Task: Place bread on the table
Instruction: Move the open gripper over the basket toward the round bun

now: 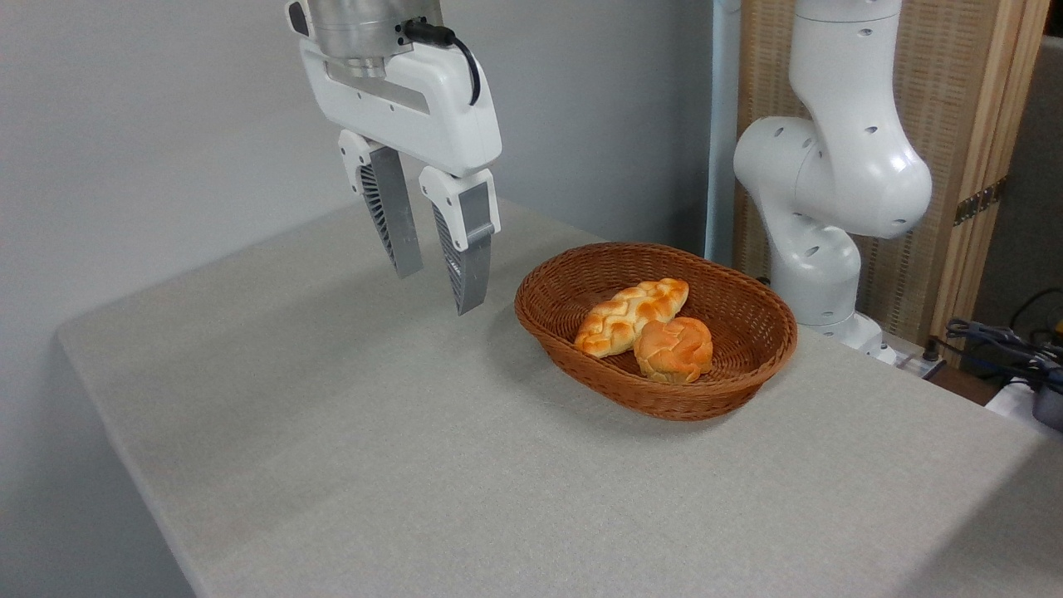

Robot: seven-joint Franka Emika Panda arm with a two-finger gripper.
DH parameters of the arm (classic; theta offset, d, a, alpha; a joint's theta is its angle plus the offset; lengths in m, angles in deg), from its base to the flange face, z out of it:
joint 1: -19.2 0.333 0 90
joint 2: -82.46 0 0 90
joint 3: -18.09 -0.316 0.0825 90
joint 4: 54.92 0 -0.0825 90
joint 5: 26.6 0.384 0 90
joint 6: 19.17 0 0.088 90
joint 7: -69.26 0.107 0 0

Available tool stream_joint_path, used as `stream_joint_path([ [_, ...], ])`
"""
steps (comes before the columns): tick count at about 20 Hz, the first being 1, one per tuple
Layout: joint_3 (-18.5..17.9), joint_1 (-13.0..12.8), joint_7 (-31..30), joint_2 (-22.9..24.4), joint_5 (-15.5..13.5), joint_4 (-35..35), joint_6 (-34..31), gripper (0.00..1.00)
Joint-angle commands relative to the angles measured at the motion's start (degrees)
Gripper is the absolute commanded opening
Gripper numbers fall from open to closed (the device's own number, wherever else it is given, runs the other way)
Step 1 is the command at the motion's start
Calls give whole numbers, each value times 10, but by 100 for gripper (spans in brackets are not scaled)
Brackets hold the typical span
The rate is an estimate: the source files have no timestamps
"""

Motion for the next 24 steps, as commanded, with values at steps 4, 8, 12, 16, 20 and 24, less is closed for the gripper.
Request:
stream_joint_path([
  [4, -2, 1, -5, 2, -11, -6, -23, 100],
  [8, -2, 1, -4, 2, -11, -5, -23, 100],
  [12, -2, 2, -4, 5, -11, -5, -24, 100],
  [16, 7, 18, -3, 53, -12, 51, -22, 100],
  [20, 7, 18, 44, 132, -12, 159, -15, 100],
  [24, 7, 24, 122, 237, -11, 307, 7, 100],
])
